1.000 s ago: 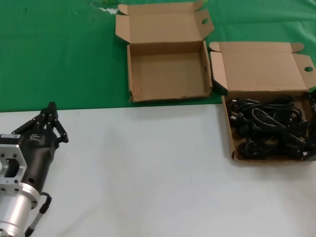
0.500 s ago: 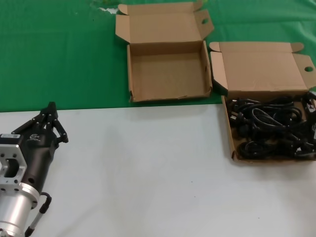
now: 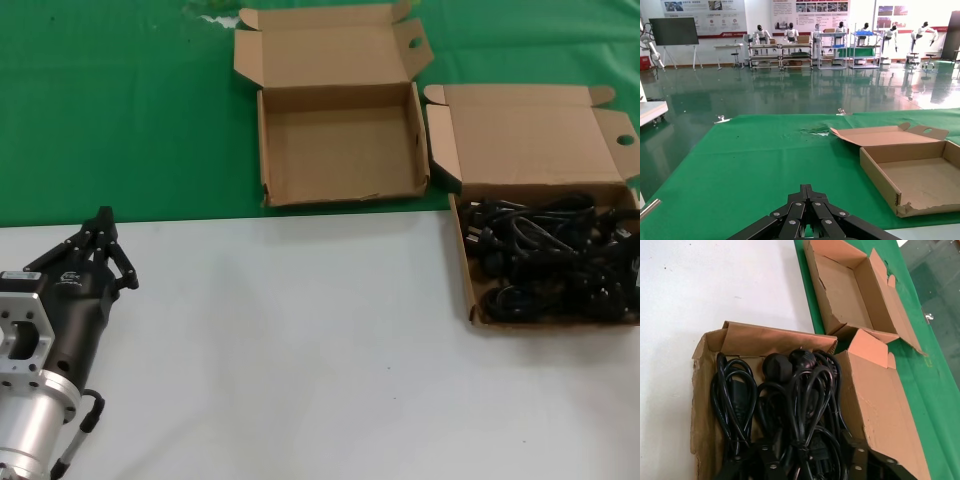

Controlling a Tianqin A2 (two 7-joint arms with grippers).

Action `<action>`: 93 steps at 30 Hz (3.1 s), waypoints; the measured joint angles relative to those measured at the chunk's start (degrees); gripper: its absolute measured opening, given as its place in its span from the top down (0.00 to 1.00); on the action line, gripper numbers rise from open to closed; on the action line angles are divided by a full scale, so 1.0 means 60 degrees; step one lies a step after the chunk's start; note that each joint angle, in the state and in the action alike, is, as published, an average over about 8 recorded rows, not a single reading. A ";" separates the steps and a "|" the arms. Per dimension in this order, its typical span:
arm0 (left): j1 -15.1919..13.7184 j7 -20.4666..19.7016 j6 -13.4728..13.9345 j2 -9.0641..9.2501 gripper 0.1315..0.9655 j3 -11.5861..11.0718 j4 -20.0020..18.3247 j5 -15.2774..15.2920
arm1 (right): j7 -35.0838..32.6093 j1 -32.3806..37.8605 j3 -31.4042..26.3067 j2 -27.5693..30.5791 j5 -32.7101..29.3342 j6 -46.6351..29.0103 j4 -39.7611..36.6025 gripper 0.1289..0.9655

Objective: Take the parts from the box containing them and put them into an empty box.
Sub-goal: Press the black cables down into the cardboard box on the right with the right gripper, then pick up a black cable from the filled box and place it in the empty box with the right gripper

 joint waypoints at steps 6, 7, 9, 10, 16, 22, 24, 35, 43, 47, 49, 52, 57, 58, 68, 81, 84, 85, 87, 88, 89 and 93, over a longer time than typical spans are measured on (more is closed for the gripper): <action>0.0000 0.0000 0.0000 0.0000 0.99 0.0000 0.0000 -0.0001 | -0.0060 -0.0010 0.0018 -0.0040 0.0009 0.0010 -0.0045 0.69; 0.0000 0.0000 0.0000 0.0000 0.99 0.0000 0.0000 -0.0002 | -0.0067 -0.0017 0.0021 -0.0044 0.0011 0.0013 -0.0047 0.72; 0.0000 0.0000 0.0000 0.0000 0.99 0.0000 0.0000 -0.0002 | -0.0082 -0.0033 0.0029 -0.0050 0.0016 0.0021 -0.0052 0.78; 0.0000 0.0000 0.0000 0.0000 0.99 0.0000 0.0000 -0.0002 | -0.0090 -0.0042 0.0034 -0.0053 0.0018 0.0026 -0.0055 0.78; 0.0000 0.0000 0.0000 0.0000 0.99 0.0000 0.0000 -0.0001 | -0.0128 -0.0114 0.0082 -0.0045 0.0045 0.0073 -0.0022 0.83; 0.0000 0.0001 0.0000 0.0000 0.99 0.0000 0.0000 -0.0001 | -0.0012 -0.0199 0.0180 0.0111 0.0072 0.0087 0.0227 0.91; 0.0000 0.0001 0.0000 0.0000 0.99 0.0000 0.0000 -0.0001 | 0.0062 -0.0207 0.0216 0.0196 0.0069 0.0076 0.0337 0.91; 0.0000 0.0001 0.0000 0.0000 0.99 0.0000 0.0000 -0.0001 | 0.0544 -0.0021 0.0359 0.0533 -0.0017 0.0017 0.0903 0.92; 0.0000 0.0001 0.0000 0.0000 0.99 0.0000 0.0000 -0.0001 | 0.1019 0.0530 0.0336 0.0404 -0.0197 0.0030 0.1293 0.92; 0.0000 0.0001 0.0000 0.0000 0.99 0.0000 0.0000 -0.0001 | 0.1155 0.0836 0.0243 0.0162 -0.0311 0.0082 0.1379 0.92; 0.0000 0.0001 0.0000 0.0000 0.99 0.0000 0.0000 -0.0001 | 0.1196 0.0975 0.0170 -0.0003 -0.0372 0.0112 0.1407 0.92; 0.0000 0.0001 0.0000 0.0000 0.99 0.0000 0.0000 -0.0001 | 0.1230 0.1168 0.0036 -0.0303 -0.0462 0.0169 0.1426 0.92; 0.0000 0.0001 0.0000 0.0000 0.99 0.0000 0.0000 -0.0001 | 0.1177 0.1482 -0.0211 -0.0910 -0.0580 0.0298 0.1335 0.92; 0.0000 0.0001 0.0000 0.0000 0.99 0.0000 0.0000 -0.0001 | 0.1144 0.1544 -0.0260 -0.1039 -0.0595 0.0324 0.1292 0.92; 0.0000 0.0001 0.0000 0.0000 0.99 0.0000 0.0000 -0.0001 | 0.0441 0.2179 -0.0767 -0.2413 -0.0664 0.0581 0.0572 0.92; 0.0000 0.0001 0.0000 0.0000 0.99 0.0000 0.0000 -0.0001 | -0.1444 0.3083 -0.1132 -0.4299 -0.0371 0.0898 -0.1501 0.92; 0.0000 0.0001 0.0000 0.0000 0.99 0.0000 0.0000 -0.0001 | -0.2187 0.3386 -0.1049 -0.4748 -0.0183 0.0972 -0.2335 0.92; 0.0000 0.0001 0.0000 0.0000 0.99 0.0000 0.0000 -0.0001 | -0.2478 0.3500 -0.0999 -0.4904 -0.0105 0.0996 -0.2661 0.92; 0.0000 0.0001 0.0000 0.0000 0.99 0.0000 0.0000 -0.0001 | -0.3104 0.3746 -0.0861 -0.5216 0.0069 0.1043 -0.3370 0.92; 0.0000 0.0001 0.0000 0.0000 0.99 0.0000 0.0000 -0.0001 | -0.3452 0.3885 -0.0772 -0.5383 0.0169 0.1069 -0.3771 0.92; 0.0000 0.0001 0.0000 0.0000 0.99 0.0000 0.0000 -0.0001 | -0.3803 0.4024 -0.0676 -0.5545 0.0271 0.1095 -0.4179 0.92; 0.0000 0.0001 0.0000 0.0000 0.99 0.0000 0.0000 -0.0001 | -0.5328 0.4639 -0.0181 -0.6173 0.0721 0.1230 -0.5929 0.92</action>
